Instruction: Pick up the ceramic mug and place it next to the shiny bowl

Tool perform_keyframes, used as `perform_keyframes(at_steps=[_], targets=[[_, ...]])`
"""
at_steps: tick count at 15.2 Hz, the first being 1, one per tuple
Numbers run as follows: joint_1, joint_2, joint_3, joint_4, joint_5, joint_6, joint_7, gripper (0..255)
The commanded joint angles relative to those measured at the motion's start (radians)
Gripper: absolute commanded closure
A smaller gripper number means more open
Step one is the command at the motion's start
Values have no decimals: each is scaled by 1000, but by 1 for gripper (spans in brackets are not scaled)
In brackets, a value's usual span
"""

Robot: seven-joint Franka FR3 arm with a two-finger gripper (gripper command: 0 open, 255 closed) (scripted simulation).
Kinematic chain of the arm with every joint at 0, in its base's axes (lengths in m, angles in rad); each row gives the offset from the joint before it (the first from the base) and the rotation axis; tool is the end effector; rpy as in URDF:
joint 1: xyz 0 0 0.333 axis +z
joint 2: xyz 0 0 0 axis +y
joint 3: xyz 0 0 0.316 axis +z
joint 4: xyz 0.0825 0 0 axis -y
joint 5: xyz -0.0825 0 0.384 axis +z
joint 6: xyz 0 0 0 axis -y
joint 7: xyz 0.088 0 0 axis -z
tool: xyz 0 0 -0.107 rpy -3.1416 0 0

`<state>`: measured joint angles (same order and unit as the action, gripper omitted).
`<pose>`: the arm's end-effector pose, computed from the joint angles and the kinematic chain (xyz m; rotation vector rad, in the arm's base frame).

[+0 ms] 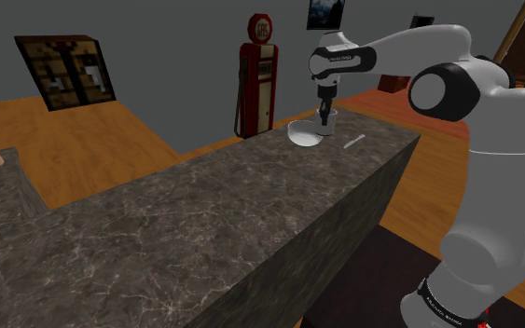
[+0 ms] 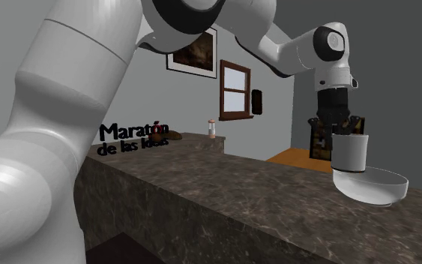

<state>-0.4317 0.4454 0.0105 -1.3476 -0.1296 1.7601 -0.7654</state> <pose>0.6226 -0.2929 0.4693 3.0030 0.5616 -0.1462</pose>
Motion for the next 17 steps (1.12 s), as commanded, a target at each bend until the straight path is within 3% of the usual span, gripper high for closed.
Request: perform_keyframes(at_steps=[1,17], targets=[[0,3,0,-24,-1,28,4,255],[-2,45,-2,-175,-9,220,27,255]])
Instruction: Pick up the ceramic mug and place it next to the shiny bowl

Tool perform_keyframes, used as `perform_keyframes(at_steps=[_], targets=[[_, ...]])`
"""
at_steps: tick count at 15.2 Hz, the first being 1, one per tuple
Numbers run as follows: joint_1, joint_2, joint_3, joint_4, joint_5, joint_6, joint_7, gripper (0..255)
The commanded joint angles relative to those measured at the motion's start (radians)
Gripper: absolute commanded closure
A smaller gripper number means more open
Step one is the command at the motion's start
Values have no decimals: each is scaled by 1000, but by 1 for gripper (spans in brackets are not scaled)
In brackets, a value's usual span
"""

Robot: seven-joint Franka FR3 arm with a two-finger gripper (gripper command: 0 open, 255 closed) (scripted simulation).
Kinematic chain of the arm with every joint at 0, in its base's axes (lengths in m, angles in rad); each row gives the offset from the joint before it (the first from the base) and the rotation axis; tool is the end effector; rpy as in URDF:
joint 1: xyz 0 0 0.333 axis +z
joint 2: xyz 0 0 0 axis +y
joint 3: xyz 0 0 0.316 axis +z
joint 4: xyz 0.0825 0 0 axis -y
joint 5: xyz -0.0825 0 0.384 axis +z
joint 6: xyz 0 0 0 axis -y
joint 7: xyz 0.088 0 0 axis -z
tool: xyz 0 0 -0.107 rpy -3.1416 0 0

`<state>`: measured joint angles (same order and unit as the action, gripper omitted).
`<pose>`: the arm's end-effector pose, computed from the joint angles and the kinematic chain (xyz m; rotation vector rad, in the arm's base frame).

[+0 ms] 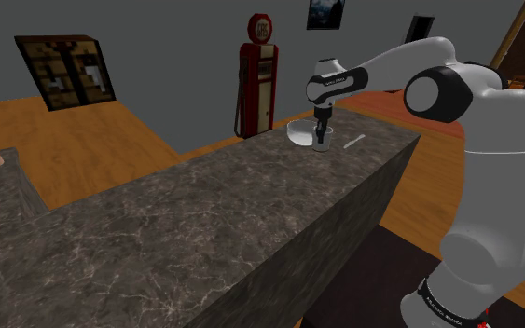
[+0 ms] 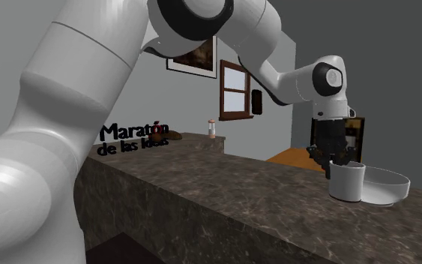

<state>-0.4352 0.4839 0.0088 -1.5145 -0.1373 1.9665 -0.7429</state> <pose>0.6228 -0.2936 0.3809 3.0020 0.5627 -0.1432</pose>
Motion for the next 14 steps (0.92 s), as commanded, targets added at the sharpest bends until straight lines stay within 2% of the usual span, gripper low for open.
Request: perform_keyframes(at_steps=[1,10,11,14], targets=[[1,11,0,-15,-2,25,6,255],[1,20,0,-28,-3,45,9,255],[1,19,0,-28,-3,45,8,0],[1,19,0,-27,-3,45,8,0]])
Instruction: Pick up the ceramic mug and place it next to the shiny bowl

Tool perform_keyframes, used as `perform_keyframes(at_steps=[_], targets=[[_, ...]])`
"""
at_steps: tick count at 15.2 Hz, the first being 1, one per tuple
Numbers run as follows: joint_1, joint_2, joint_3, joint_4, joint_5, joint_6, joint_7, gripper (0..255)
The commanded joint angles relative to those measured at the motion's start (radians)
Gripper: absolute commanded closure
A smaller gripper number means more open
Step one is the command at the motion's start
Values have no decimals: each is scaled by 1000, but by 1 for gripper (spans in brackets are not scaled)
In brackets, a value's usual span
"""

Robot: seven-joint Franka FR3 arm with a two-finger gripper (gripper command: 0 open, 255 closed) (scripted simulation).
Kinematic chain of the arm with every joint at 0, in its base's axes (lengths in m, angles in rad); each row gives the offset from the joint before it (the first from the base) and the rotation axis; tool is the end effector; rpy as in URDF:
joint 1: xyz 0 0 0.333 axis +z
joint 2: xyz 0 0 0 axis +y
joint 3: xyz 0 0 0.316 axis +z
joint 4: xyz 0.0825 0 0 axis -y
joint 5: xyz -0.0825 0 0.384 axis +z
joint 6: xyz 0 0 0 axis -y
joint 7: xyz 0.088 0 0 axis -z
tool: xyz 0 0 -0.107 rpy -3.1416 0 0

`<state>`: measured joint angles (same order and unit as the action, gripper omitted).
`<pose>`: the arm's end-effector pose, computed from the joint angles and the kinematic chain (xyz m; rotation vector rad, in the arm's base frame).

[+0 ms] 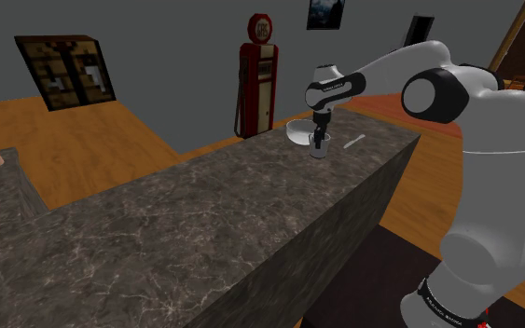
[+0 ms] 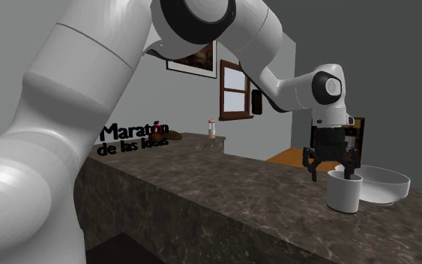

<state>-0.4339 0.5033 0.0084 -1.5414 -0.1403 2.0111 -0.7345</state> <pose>0.6235 -0.2925 0.3588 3.0025 0.5619 -0.1449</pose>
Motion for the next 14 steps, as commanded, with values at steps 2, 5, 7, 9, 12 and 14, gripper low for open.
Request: perform_keyframes(at_steps=[2,5,7,9,12,14], targets=[[0,0,0,-1,0,1,0,0],[6,-26,3,61,4,-87,-3,0],[8,-31,4,79,5,-111,-4,0],[8,-31,4,79,5,-111,-4,0],[8,-31,4,79,5,-111,-4,0],[8,-31,4,79,5,-111,-4,0]])
